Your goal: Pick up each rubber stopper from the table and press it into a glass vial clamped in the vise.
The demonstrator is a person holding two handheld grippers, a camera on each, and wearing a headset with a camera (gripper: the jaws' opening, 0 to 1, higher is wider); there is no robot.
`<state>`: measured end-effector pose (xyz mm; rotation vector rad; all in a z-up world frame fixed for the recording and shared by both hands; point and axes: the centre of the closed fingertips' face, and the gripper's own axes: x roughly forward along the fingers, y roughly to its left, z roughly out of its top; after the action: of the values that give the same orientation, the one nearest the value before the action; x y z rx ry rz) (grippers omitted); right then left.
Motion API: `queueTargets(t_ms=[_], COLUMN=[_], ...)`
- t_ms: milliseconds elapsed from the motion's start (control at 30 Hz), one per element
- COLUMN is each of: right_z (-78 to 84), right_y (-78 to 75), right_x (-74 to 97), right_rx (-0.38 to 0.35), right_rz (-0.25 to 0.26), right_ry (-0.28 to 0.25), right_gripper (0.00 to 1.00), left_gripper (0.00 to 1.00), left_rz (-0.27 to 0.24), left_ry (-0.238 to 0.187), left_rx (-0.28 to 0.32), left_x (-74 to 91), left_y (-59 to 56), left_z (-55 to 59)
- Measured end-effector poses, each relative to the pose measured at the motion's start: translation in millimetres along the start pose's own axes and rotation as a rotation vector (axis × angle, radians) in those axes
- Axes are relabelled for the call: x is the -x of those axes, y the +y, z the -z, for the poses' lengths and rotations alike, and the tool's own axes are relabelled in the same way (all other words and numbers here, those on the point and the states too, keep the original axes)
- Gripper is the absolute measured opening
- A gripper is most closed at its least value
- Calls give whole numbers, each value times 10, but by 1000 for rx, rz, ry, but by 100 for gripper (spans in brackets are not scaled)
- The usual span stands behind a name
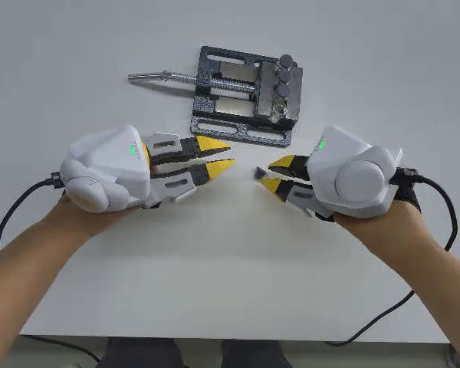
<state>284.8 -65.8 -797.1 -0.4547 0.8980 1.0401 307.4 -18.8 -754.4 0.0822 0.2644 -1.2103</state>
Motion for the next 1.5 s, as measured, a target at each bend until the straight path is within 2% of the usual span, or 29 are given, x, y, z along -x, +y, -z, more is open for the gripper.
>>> queueTargets(t_ms=[200,533,733,867,933,1000,1033,1067,1133,1167,1500], right_z=[-1,-13,-24,0,0,25,26,36,33,37,-10], right_y=[8,118,62,16,56,62,107,92,97,81,41], right_x=[-19,-12,12,18,9,3,-3,-3,-4,-8,2], right_rx=[-15,-16,5,51,102,127,164,152,199,205,263], right_rz=[-3,-27,-19,-16,-53,-61,-93,-82,-88,-82,-133], right_ry=[-5,-1,-7,-5,-14,-9,-17,-11,-18,-17,-85], right_gripper=[11,10,11,14,18,19,19,19,19,19,17], left_gripper=[6,6,6,6,6,6,6,6,6,6,6], left_rz=[0,-3,-4,-5,-5,-4,-4,-4,-4,-4,1], left_ry=[3,0,2,5,6,6,8,9,12,12,25], left_rx=[1,-2,-4,-5,-5,-6,-6,-6,-6,-5,-7], left_x=[-3,-7,12,26,29,31,32,33,35,35,18], left_y=[-8,4,8,8,9,7,6,5,5,5,-3], left_z=[6,-18,-7,0,3,4,7,11,19,21,41])
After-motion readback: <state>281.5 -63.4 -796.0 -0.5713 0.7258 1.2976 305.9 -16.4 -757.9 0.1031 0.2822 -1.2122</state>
